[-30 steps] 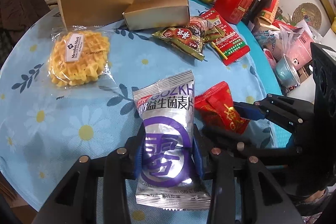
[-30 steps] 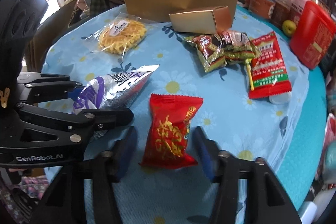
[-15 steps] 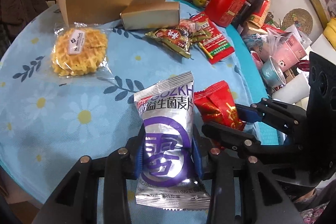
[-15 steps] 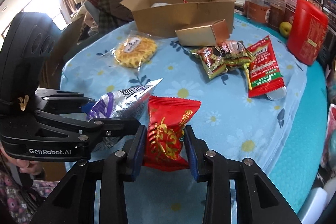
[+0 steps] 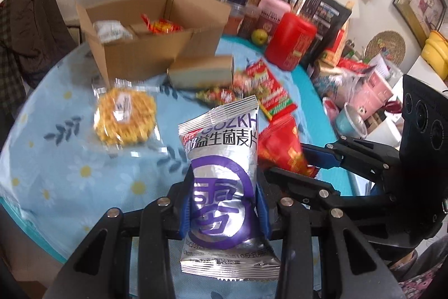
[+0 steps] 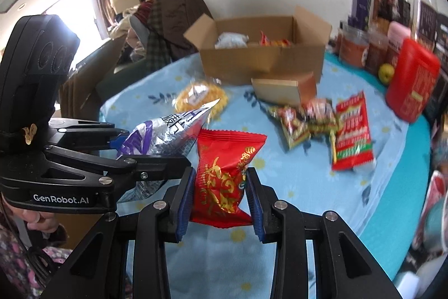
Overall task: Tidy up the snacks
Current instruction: 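Lift both held packs and carry them toward the cardboard box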
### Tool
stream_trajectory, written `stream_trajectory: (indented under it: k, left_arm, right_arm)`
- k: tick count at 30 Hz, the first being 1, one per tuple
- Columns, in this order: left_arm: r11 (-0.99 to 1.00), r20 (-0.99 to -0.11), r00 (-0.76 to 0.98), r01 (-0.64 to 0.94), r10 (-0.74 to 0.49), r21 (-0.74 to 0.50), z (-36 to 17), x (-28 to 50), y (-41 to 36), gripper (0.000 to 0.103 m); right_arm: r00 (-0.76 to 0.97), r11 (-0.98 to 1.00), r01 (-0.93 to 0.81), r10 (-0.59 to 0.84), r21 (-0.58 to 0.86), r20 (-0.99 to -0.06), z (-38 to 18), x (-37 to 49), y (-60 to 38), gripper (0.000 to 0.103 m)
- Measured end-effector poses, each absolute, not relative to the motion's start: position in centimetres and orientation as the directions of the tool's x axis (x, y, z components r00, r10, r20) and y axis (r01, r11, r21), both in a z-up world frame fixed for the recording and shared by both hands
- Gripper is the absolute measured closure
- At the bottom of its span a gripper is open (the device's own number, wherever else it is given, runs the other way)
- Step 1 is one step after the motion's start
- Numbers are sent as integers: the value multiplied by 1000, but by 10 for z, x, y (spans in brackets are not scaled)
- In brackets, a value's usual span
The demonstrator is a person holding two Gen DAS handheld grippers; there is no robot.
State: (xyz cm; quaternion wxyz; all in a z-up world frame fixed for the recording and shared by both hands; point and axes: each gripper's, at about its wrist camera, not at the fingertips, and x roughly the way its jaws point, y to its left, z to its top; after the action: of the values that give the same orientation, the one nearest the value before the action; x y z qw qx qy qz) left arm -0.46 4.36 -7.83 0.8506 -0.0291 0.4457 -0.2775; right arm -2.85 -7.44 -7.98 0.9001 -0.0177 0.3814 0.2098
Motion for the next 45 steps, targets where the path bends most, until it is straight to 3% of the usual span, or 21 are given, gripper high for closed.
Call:
stream_trajectory:
  k: [17, 27, 37, 45]
  left_arm:
    - [852, -563, 648, 467, -513, -238, 11, 50, 52, 66]
    - [872, -519, 705, 437, -484, -221, 37, 114, 57, 66]
    - [900, -519, 739, 395, -429, -181, 41, 197, 68, 66]
    - [933, -561, 750, 333, -350, -137, 28, 261, 71, 66]
  right_arm:
    - [768, 908, -420, 357, 4, -532, 7, 26, -67, 71]
    - [810, 912, -410, 347, -33, -472, 37, 93, -71, 71]
    - [806, 901, -433, 368, -39, -463, 44, 178, -64, 71]
    - [761, 904, -428, 362, 2, -538, 27, 258, -63, 71]
